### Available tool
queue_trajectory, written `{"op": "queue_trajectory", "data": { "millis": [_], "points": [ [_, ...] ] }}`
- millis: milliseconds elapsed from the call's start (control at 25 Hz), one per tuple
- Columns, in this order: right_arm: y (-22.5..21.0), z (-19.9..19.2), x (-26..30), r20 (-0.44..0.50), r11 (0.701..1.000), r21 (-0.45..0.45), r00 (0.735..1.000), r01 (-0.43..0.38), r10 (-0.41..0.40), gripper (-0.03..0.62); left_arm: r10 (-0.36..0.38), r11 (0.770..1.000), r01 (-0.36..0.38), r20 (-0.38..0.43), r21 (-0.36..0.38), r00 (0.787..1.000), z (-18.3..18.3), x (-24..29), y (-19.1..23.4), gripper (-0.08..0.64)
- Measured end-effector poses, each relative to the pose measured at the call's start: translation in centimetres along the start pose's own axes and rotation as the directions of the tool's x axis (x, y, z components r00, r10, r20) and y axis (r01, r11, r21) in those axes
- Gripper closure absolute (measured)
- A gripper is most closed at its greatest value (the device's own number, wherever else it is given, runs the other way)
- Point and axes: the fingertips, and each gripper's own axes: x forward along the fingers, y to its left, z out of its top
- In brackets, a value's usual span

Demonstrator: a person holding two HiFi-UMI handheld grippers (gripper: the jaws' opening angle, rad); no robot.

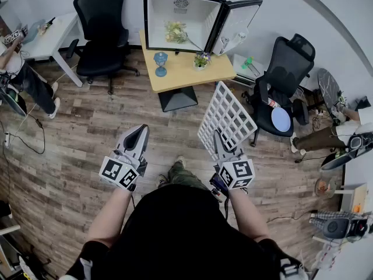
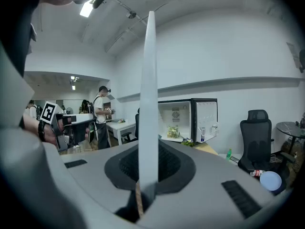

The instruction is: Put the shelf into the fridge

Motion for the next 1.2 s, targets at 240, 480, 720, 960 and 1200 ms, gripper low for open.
{"op": "queue_trajectory", "data": {
  "millis": [240, 480, 720, 960, 1200],
  "points": [
    [0.0, -0.5, -0.5, -0.014, 1.000, -0.001, 1.000, 0.012, -0.012, 0.546, 0.006, 1.000, -0.006, -0.001, -0.014, 1.000, -0.3, -0.5, 0.0, 0.540],
    [0.1, -1.1, -1.5, -0.002, 0.996, 0.093, 1.000, -0.003, 0.003, 0.546, 0.000, 1.000, 0.000, 0.002, -0.018, 1.000, -0.5, -1.1, -0.8, 0.540],
    [-0.2, -1.0, -1.9, 0.020, 0.986, 0.164, 1.000, 0.019, -0.022, 0.546, -0.005, 1.000, 0.005, 0.007, -0.013, 1.000, -0.3, -1.8, -1.2, 0.540],
    [0.9, -0.3, -2.2, 0.029, 0.992, 0.129, 0.999, 0.014, -0.018, 0.546, -0.006, 1.000, 0.006, 0.027, 0.007, 1.000, 0.3, -3.4, -1.4, 0.540],
    [1.5, 0.0, -1.6, 0.043, 0.987, 0.159, 0.999, -0.008, 0.001, 0.546, 0.015, 1.000, -0.015, 0.037, 0.004, 0.999, 0.4, -3.9, -0.5, 0.540]
  ]
}}
